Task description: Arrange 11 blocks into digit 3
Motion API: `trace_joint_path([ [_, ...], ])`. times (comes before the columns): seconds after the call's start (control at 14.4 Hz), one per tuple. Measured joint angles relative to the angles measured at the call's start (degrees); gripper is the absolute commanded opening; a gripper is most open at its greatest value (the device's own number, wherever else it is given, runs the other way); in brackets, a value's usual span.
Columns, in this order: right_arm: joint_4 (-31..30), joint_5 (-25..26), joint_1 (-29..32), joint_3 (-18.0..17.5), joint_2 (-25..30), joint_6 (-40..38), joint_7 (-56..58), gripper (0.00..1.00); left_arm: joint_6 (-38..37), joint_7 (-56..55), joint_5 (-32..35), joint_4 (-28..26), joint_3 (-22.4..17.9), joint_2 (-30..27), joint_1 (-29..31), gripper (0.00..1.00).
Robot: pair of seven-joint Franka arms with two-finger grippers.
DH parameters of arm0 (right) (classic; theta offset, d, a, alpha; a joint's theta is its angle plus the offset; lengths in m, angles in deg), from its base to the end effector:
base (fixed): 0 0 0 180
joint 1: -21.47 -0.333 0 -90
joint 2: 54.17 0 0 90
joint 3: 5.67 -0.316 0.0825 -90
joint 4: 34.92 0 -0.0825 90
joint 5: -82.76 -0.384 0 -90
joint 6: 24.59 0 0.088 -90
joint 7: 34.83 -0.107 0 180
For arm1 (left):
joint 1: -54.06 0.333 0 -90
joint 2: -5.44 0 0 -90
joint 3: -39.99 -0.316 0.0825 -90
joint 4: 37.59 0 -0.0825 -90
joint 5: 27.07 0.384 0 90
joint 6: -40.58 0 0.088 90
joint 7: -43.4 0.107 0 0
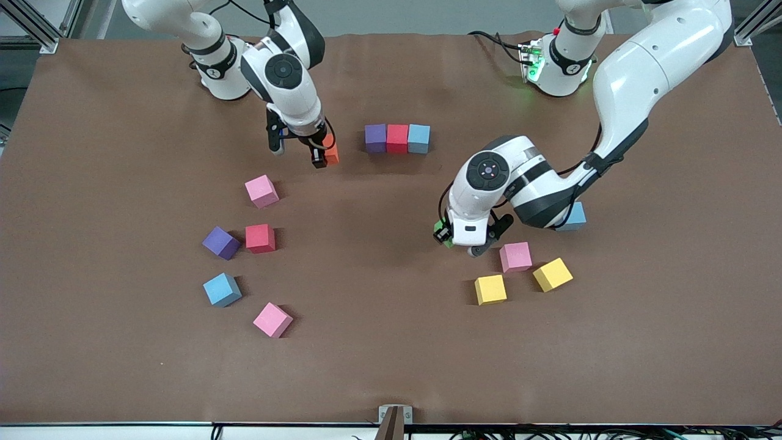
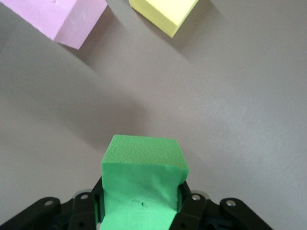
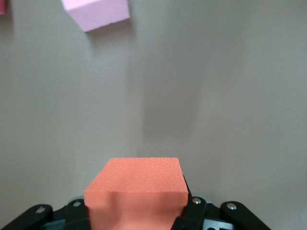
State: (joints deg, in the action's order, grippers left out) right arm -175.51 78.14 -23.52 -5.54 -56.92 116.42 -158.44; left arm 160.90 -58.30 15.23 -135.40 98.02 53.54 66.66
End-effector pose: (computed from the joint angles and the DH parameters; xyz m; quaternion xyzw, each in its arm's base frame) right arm 0.3379 0.3361 0.2754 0.7520 -0.6584 -0.0266 0.0177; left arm 0.5439 -0.3808 0.2724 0.9310 0.3637 -0.0263 0.0178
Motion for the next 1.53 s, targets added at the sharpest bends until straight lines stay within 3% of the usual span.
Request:
trace_joint_path([
  [0.28, 0.62, 0.11, -1.84, -0.03, -1.77, 2.20, 2.70, 0.00, -0.23, 0.00, 1.55, 0.00, -0.20, 0.00, -0.83, 0.30],
  [0.56, 7.70, 0.11, -3.73, -0.09, -7.64, 2.62, 11.44, 0.00, -0.23, 0.00, 1.68, 0.00, -0.54, 0.00, -0.78, 0.30],
  [0.9, 17.63, 0.01, -4.17, -0.13, -13.64, -0.82, 31.82, 0.00, -0.23, 0.00, 1.69, 0.01, -0.54, 0.00, -0.78, 0.30],
  [1.25, 18.60, -0.10, -6.34, -0.31, -14.09, -1.29, 58.70, 0.01, -0.23, 0.00, 1.69, 0.06, -0.54, 0.00, -0.76, 0.30],
  [1.53, 18.59, -0.10, -6.80, -0.33, -14.37, -1.75, 73.09, 0.01, -1.00, 0.00, 1.69, 0.20, -0.54, 0.00, -0.76, 0.30],
])
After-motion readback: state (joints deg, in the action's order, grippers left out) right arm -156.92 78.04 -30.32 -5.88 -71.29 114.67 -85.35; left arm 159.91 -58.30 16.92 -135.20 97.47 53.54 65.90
